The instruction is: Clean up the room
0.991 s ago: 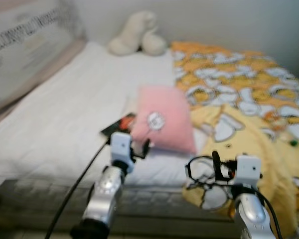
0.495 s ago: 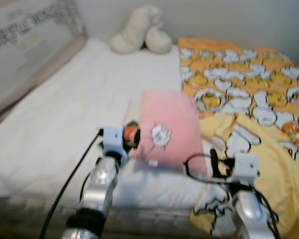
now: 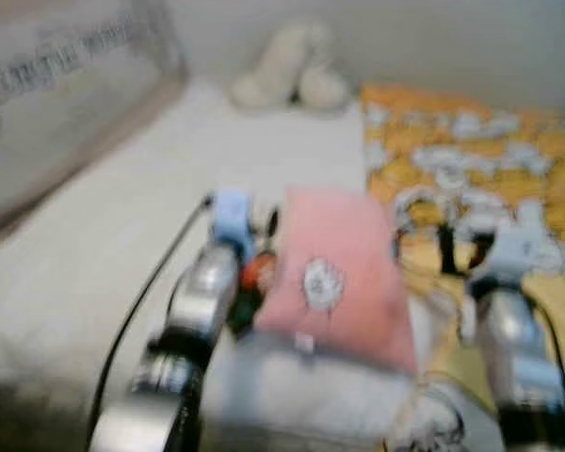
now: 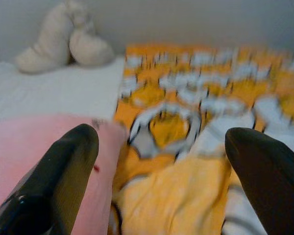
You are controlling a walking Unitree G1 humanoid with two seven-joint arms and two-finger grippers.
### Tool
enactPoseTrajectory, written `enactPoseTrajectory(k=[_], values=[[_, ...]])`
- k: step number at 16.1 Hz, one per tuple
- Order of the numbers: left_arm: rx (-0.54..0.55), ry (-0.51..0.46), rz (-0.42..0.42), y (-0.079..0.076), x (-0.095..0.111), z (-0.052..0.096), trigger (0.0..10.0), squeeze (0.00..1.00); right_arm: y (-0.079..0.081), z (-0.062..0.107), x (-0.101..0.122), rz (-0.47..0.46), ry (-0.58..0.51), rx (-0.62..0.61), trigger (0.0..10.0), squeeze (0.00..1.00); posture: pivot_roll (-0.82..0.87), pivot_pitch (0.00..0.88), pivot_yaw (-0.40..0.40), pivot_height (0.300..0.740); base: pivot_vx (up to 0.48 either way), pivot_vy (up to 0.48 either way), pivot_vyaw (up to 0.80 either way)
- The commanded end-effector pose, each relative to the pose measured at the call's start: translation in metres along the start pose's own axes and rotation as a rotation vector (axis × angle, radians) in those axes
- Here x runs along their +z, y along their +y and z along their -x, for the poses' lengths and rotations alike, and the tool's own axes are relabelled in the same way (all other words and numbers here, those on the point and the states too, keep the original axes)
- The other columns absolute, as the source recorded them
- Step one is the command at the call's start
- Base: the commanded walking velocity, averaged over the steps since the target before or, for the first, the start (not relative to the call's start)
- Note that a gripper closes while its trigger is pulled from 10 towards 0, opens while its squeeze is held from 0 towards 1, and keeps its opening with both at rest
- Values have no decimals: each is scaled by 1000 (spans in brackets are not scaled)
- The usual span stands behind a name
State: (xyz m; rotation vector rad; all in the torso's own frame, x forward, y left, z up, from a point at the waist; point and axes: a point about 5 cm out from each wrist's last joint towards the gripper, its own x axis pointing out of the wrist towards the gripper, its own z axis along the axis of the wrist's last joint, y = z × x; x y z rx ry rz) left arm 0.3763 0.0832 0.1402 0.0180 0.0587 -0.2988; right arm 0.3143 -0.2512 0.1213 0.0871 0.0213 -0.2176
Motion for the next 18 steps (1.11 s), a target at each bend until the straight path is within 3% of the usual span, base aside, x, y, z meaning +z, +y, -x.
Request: enactPoseTrajectory(k=[1,3,4,7,10,12,14,15,16,17,18], values=[[-98,66,58,-17,-2,-5,10000,0,-10,-1,-14,-96,96,-23,10000,0,135,0,-23,736,0,0,0],[-127,186,172,-25,0,-15,10000,0,-12,-6,-35,-250,207,-16,10000,0,148,72,-7,736,0,0,0],[-118,197,183,-25,0,-15,10000,0,-11,-6,-37,-263,216,-6,10000,0,149,81,-4,736,0,0,0],[-52,262,242,-19,-8,-16,10000,0,13,-14,-43,-332,244,109,10000,0,148,185,10,736,0,0,0],[-73,308,239,-30,-17,-14,10000,0,30,-20,-44,-360,249,153,10000,0,141,211,5,736,0,0,0],[-95,358,272,-46,-30,-10,10000,0,53,-21,-56,-401,310,187,10000,0,138,220,0,736,0,0,0],[-151,404,279,-58,-41,-5,10000,0,62,-21,-61,-415,339,193,10000,0,143,221,-3,736,0,0,0],[-165,443,280,-60,-53,1,10000,0,66,-19,-65,-448,367,181,2039,0,141,219,-3,736,0,0,0],[-154,459,285,-58,-60,4,10000,0,69,-17,-71,-482,404,177,0,0,140,218,-4,736,0,0,0],[-147,469,313,-56,-65,7,0,0,72,-14,-78,-548,472,155,0,0,153,212,-2,736,0,0,0],[-152,463,327,-56,-64,7,0,0,73,-13,-79,-541,471,160,0,0,152,209,-3,736,0,0,0]])
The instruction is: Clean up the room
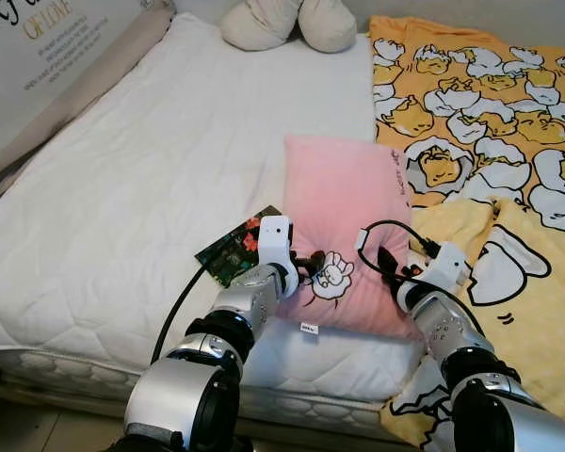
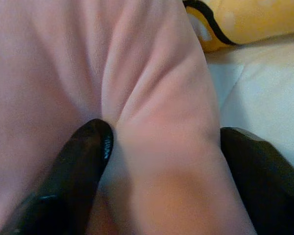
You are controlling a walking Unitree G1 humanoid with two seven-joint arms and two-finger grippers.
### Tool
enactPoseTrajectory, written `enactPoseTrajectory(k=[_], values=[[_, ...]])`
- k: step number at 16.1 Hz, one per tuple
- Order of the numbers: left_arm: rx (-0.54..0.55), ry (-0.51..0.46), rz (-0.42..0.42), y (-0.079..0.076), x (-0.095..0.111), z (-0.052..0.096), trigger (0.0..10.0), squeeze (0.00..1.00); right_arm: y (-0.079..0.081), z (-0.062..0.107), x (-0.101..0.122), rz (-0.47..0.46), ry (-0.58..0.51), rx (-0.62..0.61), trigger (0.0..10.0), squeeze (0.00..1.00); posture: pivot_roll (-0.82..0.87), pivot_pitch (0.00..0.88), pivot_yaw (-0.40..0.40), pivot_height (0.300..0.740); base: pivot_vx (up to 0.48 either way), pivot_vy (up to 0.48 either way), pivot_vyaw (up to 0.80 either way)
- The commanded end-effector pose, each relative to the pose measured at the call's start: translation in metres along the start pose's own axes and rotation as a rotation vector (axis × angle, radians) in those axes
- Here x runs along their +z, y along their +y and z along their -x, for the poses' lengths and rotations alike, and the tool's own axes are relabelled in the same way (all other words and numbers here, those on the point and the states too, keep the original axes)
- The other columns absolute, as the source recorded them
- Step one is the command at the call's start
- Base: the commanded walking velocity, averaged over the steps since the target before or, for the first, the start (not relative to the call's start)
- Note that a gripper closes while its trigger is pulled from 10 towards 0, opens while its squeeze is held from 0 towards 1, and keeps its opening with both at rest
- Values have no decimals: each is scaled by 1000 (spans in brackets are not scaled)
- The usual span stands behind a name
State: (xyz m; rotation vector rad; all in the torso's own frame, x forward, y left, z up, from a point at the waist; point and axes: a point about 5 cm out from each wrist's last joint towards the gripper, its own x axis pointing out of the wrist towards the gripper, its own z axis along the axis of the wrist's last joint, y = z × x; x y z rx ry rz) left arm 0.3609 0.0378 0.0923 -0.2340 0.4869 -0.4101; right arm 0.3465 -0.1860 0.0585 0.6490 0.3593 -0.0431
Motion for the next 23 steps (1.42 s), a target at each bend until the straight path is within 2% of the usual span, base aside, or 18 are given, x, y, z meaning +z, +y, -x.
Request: enactPoseTrajectory(k=[1,4,6,7,9,12,13,15,17,19,21,23], values=[[-16,73,7,-3,-20,0,0,0,-4,2,-17,1,60,-22,0,0,151,211,2,736,0,0,0],[10,48,-10,4,-18,1,0,0,-18,9,-25,51,68,-38,0,0,137,216,9,736,0,0,0],[27,-67,105,8,-2,2,0,0,-25,13,-30,172,95,-26,0,0,120,209,13,736,0,0,0],[22,-68,100,7,-2,2,0,0,-27,14,-30,191,97,-23,0,0,117,207,14,736,0,0,0],[-5,-37,37,-2,-11,0,0,0,-31,16,-30,260,108,-15,0,0,111,198,15,736,0,0,0],[-14,-29,48,-4,-16,0,0,0,-31,16,-28,272,104,-17,0,0,108,188,14,736,0,0,0],[-47,-8,163,-6,-21,0,0,0,-32,16,-32,256,118,-18,0,0,115,141,13,736,0,0,0],[-66,2,190,-7,-23,0,0,0,-32,16,-36,226,137,-31,0,0,123,90,16,736,0,0,0],[-66,-9,98,-3,-17,1,0,0,-35,17,-40,144,138,-69,0,0,131,28,28,736,0,0,0],[-61,-19,27,1,-19,2,0,0,-42,20,-41,136,141,-97,0,0,124,54,26,736,0,0,0],[-42,-33,8,4,-18,3,0,0,-49,23,-38,145,133,-117,0,0,119,64,22,736,0,0,0],[-89,-118,-6,2,5,2,0,0,-33,13,-13,198,52,-45,0,0,120,48,16,736,0,0,0]])
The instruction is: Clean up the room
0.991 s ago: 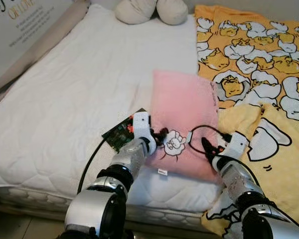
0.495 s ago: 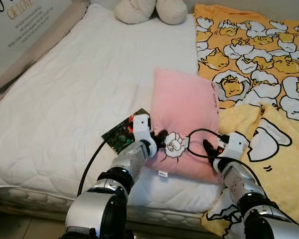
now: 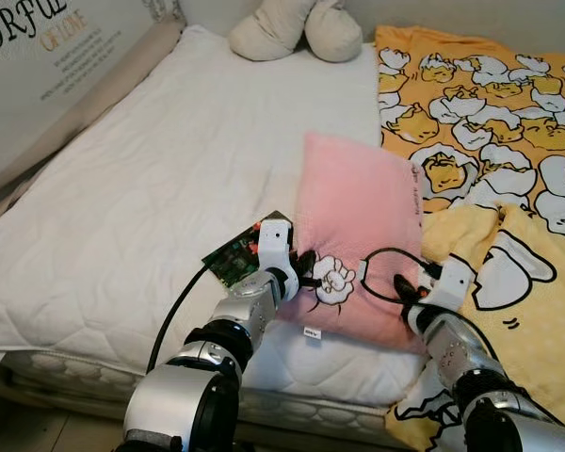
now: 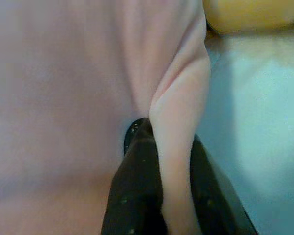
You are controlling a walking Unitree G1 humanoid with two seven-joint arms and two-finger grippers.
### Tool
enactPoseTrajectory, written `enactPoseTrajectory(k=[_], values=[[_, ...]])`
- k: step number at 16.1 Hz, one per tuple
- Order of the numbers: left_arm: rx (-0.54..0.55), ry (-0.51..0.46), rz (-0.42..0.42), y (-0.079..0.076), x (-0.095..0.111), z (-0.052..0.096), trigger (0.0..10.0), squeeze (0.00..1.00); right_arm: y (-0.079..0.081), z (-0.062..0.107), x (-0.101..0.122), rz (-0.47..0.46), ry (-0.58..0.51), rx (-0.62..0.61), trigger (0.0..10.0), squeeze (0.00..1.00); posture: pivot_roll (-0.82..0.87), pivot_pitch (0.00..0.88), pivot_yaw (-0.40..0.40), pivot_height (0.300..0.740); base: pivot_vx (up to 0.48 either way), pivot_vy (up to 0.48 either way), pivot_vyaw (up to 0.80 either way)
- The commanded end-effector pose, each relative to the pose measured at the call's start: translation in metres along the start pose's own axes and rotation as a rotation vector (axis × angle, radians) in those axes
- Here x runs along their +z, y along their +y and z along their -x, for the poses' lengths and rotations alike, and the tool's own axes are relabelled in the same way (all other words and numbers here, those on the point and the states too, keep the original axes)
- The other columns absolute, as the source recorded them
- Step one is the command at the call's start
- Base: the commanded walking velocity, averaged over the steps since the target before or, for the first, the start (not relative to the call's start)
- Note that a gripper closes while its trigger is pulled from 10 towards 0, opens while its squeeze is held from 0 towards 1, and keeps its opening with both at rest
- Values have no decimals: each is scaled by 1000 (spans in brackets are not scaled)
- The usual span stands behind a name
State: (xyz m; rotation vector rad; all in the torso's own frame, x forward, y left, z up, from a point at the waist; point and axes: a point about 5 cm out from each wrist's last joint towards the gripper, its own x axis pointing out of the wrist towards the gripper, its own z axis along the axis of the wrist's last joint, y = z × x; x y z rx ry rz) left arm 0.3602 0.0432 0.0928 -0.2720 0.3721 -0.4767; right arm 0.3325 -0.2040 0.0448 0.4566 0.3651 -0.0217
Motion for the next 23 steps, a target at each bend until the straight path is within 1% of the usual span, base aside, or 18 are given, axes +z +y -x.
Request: enactPoseTrajectory(k=[1,2,3,4,5,6,7,8,9,10,11,12,14,15,16,17,20,23], values=[[-19,-59,-16,-1,17,-1,0,0,1,-1,8,26,-13,11,0,0,119,19,17,736,0,0,0],[-29,-148,-38,4,42,1,0,0,15,-5,42,44,-135,67,0,0,116,0,21,736,0,0,0],[-40,-220,-73,7,65,3,0,0,26,-5,65,58,-221,105,0,0,120,0,20,736,0,0,0],[-48,-276,-112,7,85,5,0,0,35,-2,79,65,-277,132,0,0,129,0,19,736,0,0,0],[-50,-321,-130,8,102,8,0,0,40,1,86,64,-309,147,0,0,133,0,18,736,0,0,0],[-47,-365,-163,9,119,11,0,0,45,3,90,101,-335,151,0,0,137,0,19,736,0,0,0],[-46,-394,-200,8,128,13,0,0,48,6,90,149,-356,150,10000,0,139,0,19,736,0,0,0],[-8,-435,-305,9,141,18,4824,0,49,12,84,205,-393,137,10000,0,140,0,18,736,0,0,0],[6,-438,-341,9,143,19,4824,0,48,13,82,216,-403,129,10000,0,140,0,18,736,0,0,0],[4,-483,-337,9,145,22,10000,0,45,17,76,179,-404,92,10000,0,135,0,23,736,0,0,0],[1,-534,-283,11,146,25,10000,0,47,21,74,205,-426,73,10000,0,130,0,25,736,0,0,0],[14,-539,-256,14,144,25,10000,0,49,23,75,231,-448,67,10000,0,128,0,26,736,0,480,0],[26,-528,-253,16,139,24,10000,0,51,23,71,254,-445,66,10000,0,127,0,23,736,0,480,0],[70,-517,-259,18,133,24,10000,0,48,22,60,252,-416,57,10000,0,131,0,21,736,0,480,0],[89,-514,-244,19,129,23,10000,0,45,23,55,237,-407,50,10000,0,139,0,21,736,0,480,0],[107,-497,-231,19,120,21,10000,0,41,24,51,237,-394,37,10000,0,137,0,20,736,0,480,0],[103,-485,-240,14,113,19,10000,0,42,24,53,260,-397,39,10000,0,138,0,20,736,0,480,552],[100,-472,-218,12,110,16,10000,0,44,23,54,279,-402,48,10000,0,136,0,23,736,0,480,527]])
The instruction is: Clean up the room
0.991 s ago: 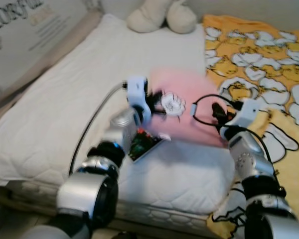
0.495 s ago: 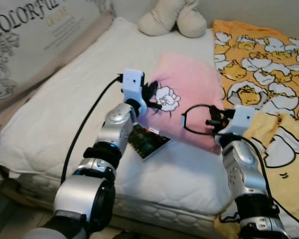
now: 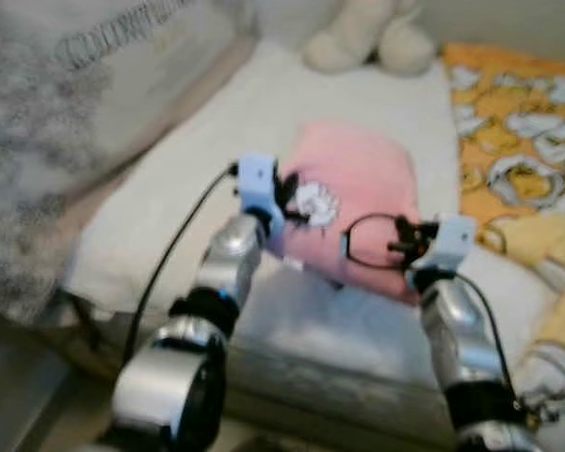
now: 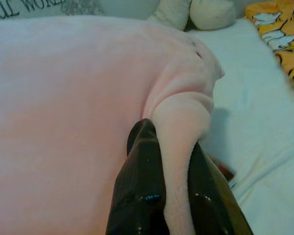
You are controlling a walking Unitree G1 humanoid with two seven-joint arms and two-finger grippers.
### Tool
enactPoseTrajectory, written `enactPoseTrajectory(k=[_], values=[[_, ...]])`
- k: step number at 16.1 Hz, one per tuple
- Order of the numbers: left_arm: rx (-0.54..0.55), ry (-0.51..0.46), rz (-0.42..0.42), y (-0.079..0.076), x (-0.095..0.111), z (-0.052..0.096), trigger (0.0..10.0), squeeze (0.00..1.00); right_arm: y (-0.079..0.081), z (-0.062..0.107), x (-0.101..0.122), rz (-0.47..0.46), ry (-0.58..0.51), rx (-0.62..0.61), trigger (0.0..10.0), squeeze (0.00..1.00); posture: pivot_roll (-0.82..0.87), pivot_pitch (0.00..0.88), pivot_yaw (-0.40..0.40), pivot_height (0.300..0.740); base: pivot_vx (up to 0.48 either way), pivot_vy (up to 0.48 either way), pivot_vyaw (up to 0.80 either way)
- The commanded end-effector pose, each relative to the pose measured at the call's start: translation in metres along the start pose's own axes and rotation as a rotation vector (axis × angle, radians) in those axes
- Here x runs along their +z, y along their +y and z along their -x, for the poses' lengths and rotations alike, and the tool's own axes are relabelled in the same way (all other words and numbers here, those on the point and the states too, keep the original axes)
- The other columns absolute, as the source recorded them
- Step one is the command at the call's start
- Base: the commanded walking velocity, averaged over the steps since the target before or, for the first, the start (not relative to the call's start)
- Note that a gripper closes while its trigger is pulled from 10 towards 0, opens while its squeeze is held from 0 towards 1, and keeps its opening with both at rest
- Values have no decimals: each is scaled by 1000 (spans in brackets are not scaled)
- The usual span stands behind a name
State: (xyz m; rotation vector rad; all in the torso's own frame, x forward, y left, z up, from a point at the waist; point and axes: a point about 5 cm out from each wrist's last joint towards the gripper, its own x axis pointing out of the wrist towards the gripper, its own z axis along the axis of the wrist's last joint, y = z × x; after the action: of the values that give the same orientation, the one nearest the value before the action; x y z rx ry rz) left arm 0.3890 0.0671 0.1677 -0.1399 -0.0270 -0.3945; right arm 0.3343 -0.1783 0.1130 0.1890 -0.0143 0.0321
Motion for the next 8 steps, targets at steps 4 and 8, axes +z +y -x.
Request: enactPoseTrajectory(k=[4,8], values=[[42,-99,-62,9,27,-5,10000,0,-11,-2,10,30,-40,-46,10000,0,135,0,19,736,0,480,508],[80,-65,-84,12,19,-3,10000,0,-10,-1,6,48,-27,-41,10000,0,128,0,23,740,113,0,0]])
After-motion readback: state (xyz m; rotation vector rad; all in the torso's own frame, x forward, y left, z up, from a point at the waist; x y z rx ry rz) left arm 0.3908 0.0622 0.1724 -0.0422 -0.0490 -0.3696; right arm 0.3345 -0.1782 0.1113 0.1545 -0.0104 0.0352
